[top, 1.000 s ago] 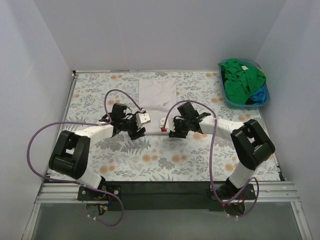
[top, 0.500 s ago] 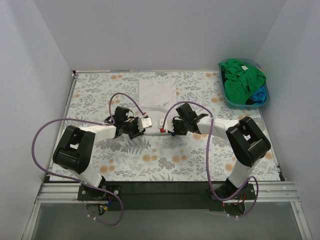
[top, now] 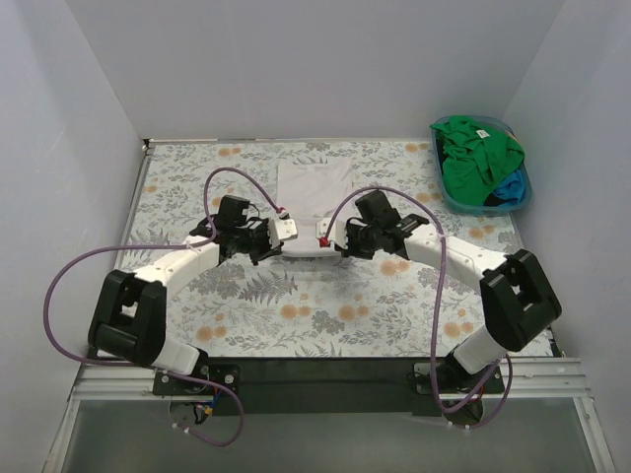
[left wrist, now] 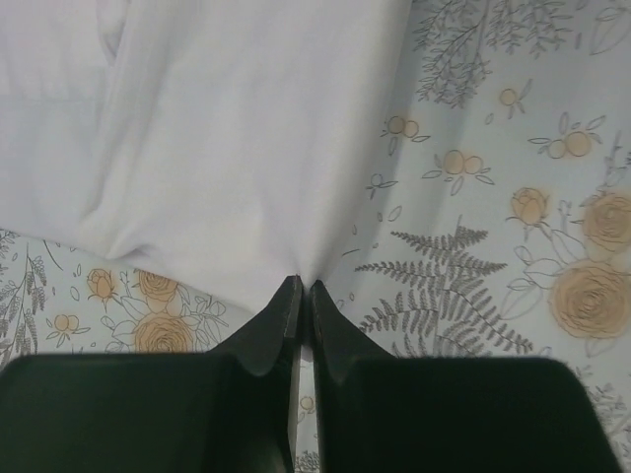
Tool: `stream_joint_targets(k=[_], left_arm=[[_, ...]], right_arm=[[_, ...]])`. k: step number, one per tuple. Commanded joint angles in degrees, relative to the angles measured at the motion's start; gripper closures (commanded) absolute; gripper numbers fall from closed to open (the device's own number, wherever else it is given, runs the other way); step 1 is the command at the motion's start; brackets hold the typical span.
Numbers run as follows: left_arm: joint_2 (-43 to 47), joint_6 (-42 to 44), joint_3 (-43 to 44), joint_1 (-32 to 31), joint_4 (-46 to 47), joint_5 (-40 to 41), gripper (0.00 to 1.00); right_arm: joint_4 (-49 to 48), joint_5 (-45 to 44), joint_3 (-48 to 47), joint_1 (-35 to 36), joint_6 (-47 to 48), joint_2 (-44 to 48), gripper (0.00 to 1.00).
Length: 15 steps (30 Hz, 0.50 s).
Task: Fold and stack the t-shirts
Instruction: Fold the tshirt
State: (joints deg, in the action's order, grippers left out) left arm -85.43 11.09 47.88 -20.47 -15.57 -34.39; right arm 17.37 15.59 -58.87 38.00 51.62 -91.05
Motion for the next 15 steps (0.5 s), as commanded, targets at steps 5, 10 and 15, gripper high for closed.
stream_joint_targets(k=[5,10,15], left_arm=[[13.34,0.77,-2.96,-2.38,-18.08,-6.73,1.0],[24.07,-0.19,-6.92,-5.81,-29.48,-9.99,1.0],[27.16,-3.87,-3.85,-7.74,-37.24,-12.02,1.0]], right_arm=[[12.23,5.85,2.26,2.6,-6.17,11.23,0.99],[18.31,9.97,8.76,8.93,-8.98,23.26,0.99],[22.27,9.98,8.52,12.45,-11.88,28.38,0.99]])
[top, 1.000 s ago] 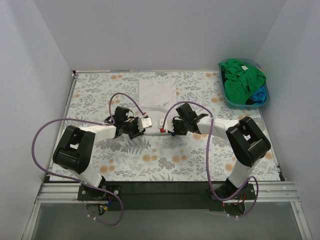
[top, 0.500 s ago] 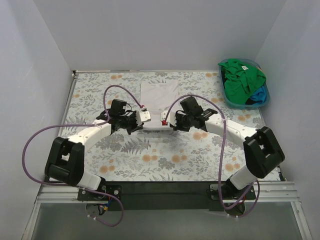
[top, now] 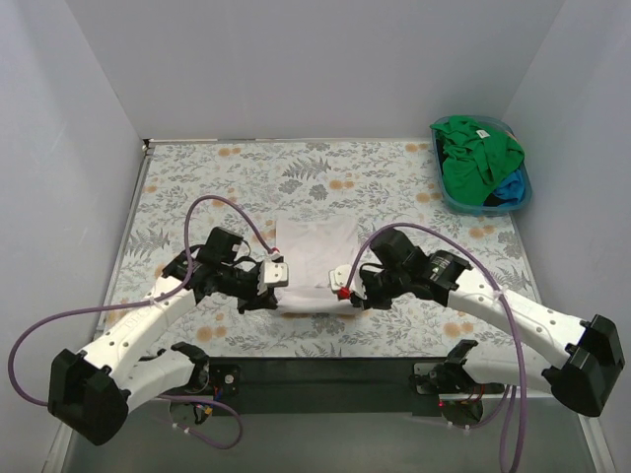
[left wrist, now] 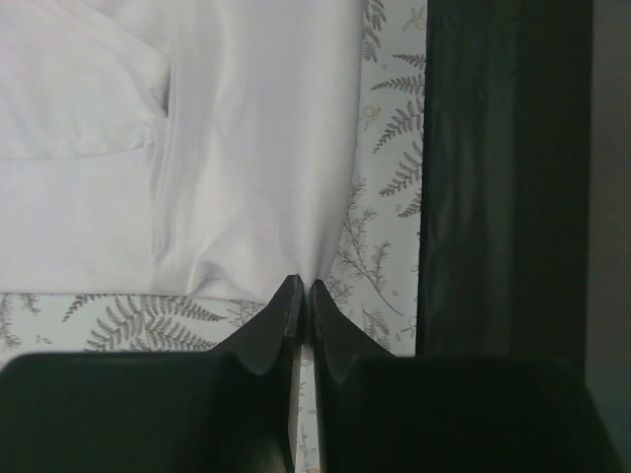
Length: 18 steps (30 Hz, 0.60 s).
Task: Fold and stack the t-shirts
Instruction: Fold the tshirt
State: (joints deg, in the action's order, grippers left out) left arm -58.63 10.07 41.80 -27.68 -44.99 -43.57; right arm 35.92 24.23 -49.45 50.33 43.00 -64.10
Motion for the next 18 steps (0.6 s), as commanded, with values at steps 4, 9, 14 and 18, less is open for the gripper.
stream_joint_targets(k=[4,9,14,18], left_arm=[[-2.97,-8.11,7.58,-0.09,-7.41,-0.91,1.0],[-14.2,-7.96,17.59,6.92,-2.21,-1.33,1.0],[-35.12,-8.65,33.77,13.08,2.0,-1.87,1.0],[-48.75,-9.71,42.2,14.32,6.06,0.5,1.0]], right_arm=[[5.38,2.92,-6.08,-4.35,-0.91,-4.01,0.99],[7.58,6.79,-18.8,-15.41,5.68,-16.64,0.99],[7.76,9.08,-28.93,-21.23,12.35,-29.4,0.99],[7.67,8.99,-37.37,-24.21,13.69,-43.87,0.99]])
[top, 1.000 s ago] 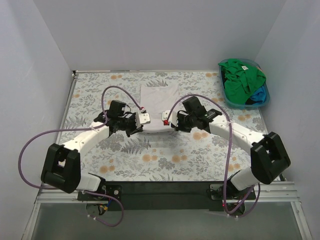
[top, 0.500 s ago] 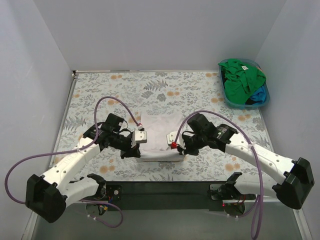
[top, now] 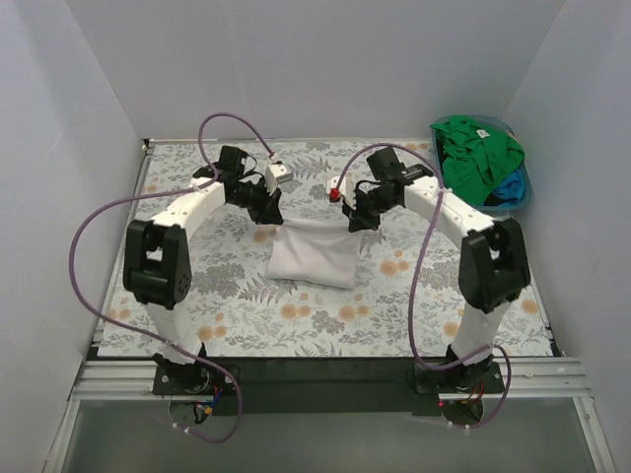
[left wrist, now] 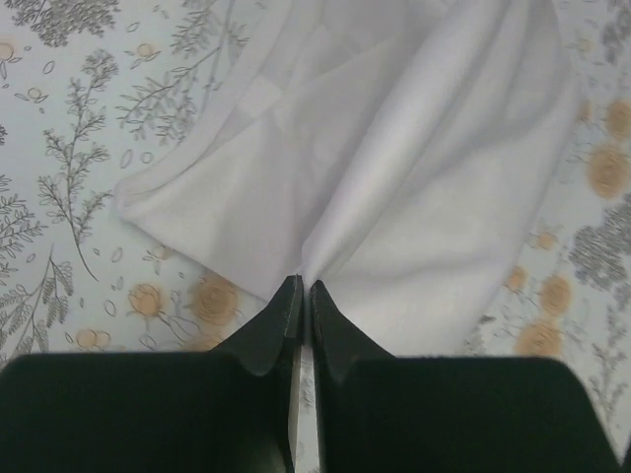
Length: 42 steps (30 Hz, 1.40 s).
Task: Fold and stack the t-shirts
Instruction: Fold the tshirt
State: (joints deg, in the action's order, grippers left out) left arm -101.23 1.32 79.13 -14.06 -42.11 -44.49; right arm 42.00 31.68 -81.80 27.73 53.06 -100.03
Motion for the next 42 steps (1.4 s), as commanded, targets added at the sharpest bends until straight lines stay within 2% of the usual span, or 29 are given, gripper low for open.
stream_joint_targets(k=[1,2,5,11,15,17,23,26,27,29,30,32,37,42], left_arm=[[-8.35,-2.54,6.2,0.71,3.69,2.29,1.0],[-11.85,-2.99,7.51,0.79,4.22,2.48,1.0],[-14.95,-4.13,6.83,0.79,8.7,5.46,1.0],[-14.88,-6.07,3.76,-0.08,9.76,4.41,1.0],[-8.03,-5.28,-6.51,-1.67,9.15,3.98,1.0],[-2.94,-5.8,-12.93,-1.76,8.54,2.49,1.0],[10.06,-7.56,-25.85,-3.07,5.37,-2.44,1.0],[13.94,-7.65,-27.71,-3.6,5.19,-2.44,0.81],[14.74,-7.56,-27.54,-3.6,4.85,-2.44,0.7],[15.88,-6.95,-26.49,-3.6,4.67,-4.02,0.65],[16.93,-6.86,-25.09,-3.69,5.36,-4.72,0.59],[17.47,-7.47,-24.03,-5.44,7.29,-5.0,0.55],[13.62,-8.09,-21.66,-14.21,15.99,0.98,0.54],[7.55,-7.66,-20.43,-16.26,21.18,3.53,0.53]], right_arm=[[1.25,1.11,-6.43,-1.8,3.72,-10.16,0.99],[1.16,1.01,-9.57,-2.06,3.89,-12.27,0.99],[1.07,1.01,-13.9,-3.38,3.19,-19.31,0.99],[-2.44,-0.65,-10.76,-3.56,2.14,-23.02,0.99],[-2.97,0.31,-4.97,-1.98,0.91,-18.39,0.99],[-4.54,0.57,1.88,-0.84,-0.31,-15.13,0.99],[-5.7,7.78,16.84,0.84,-10.67,-3.52,0.99],[-5.0,9.62,19.04,1.1,-14.9,-1.23,0.75],[-4.47,10.32,19.05,0.49,-17.09,-0.7,0.62],[-3.33,13.83,17.65,-0.47,-19.29,-0.17,0.55],[-3.15,14.98,16.51,-1.61,-21.66,-0.25,0.54],[-3.06,17.7,13.26,-2.76,-24.22,-0.87,0.54],[-3.5,23.68,1.74,-4.79,-31.51,-7.01,0.59],[-5.08,24.3,-1.43,-4.79,-36.0,-13.16,0.66]])
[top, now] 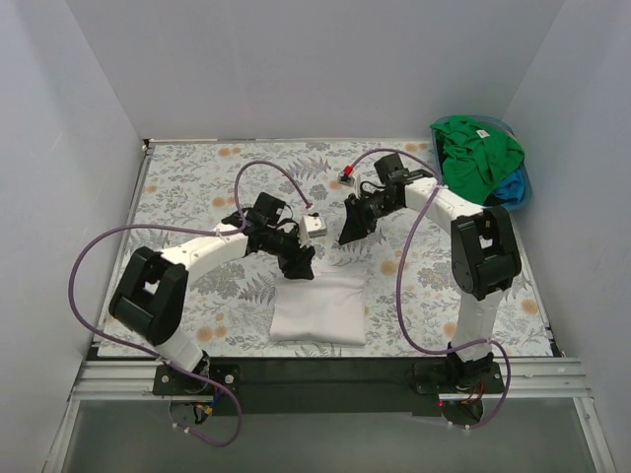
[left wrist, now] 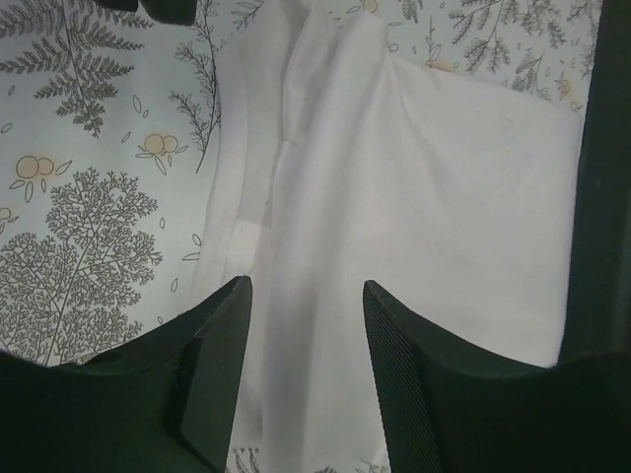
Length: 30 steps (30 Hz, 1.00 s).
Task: Fold and stack the t-shirts
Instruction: Fold the tshirt
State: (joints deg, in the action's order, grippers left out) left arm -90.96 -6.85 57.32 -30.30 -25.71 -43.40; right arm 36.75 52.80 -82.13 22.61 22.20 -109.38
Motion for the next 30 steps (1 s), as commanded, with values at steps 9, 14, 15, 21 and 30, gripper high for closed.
stream_joint_targets(k=[9,14,15,21,30], left_arm=[[-6.94,4.48,0.34,-4.76,7.69,1.56,0.5],[-8.27,4.57,0.07,-6.61,8.75,2.26,0.57],[-8.53,4.57,0.16,-6.78,8.75,2.44,0.58],[-9.5,4.83,0.07,-7.66,9.19,3.76,0.61],[-1.78,4.83,-1.68,-9.33,8.32,5.16,0.98]], right_arm=[[-6.87,6.27,-0.05,0.59,-15.95,-10.14,0.7],[-7.22,6.88,0.91,1.2,-16.39,-10.94,0.71],[-7.4,6.97,1.18,1.38,-16.39,-10.85,0.71],[-8.45,6.88,3.02,2.7,-16.31,-9.89,0.71],[-10.03,7.94,5.13,6.39,-17.36,-10.32,0.73]])
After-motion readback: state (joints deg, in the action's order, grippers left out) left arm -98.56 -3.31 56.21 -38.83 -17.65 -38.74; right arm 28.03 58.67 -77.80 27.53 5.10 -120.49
